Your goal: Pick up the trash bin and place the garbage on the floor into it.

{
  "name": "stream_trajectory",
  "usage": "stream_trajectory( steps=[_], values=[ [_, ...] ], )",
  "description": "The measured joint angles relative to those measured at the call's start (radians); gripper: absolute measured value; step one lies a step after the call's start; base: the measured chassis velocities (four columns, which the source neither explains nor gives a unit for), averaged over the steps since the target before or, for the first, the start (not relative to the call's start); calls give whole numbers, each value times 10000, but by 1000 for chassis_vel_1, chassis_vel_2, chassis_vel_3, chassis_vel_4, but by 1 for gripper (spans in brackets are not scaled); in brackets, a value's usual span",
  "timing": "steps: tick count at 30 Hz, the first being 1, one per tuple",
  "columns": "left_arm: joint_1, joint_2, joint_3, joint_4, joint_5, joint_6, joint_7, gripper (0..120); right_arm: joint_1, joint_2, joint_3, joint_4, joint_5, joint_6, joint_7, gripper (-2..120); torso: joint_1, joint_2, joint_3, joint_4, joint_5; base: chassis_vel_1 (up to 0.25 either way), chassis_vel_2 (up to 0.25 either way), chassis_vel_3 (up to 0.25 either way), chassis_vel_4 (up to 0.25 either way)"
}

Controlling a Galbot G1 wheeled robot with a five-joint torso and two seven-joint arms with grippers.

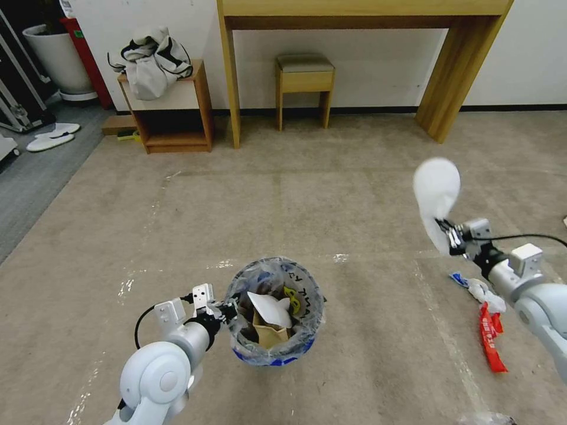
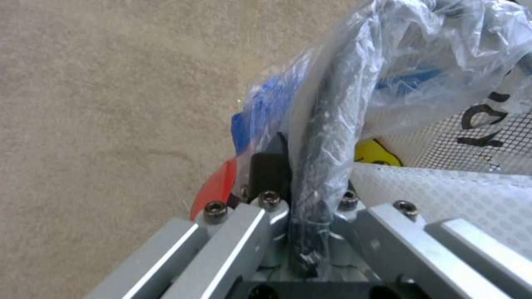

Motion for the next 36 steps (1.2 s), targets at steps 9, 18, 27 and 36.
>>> stream_trajectory(
  steps=[9,18,27,36],
  values=[
    [-58,-7,92,-33,-298,83,-264,1,321,-606,160,1397,386,650,190,0,0,0,0,-1,0,0,0,0,0],
    [-84,157,195,-110,-918,228,-528,1,563,-791,-622,2832,773,1685,155,0,0,0,0,0,-1,0,0,0,0],
    [-168,378,406,-424,-1565,343,-752,1,767,-203,-2689,3219,-64,2390,-82,0,0,1,0,0,1,0,0,0,0],
    [-296,213,877,-501,-1719,415,-911,1,784,316,-3574,2704,-637,2630,-590,0,0,1,0,0,1,0,0,0,0]
  ],
)
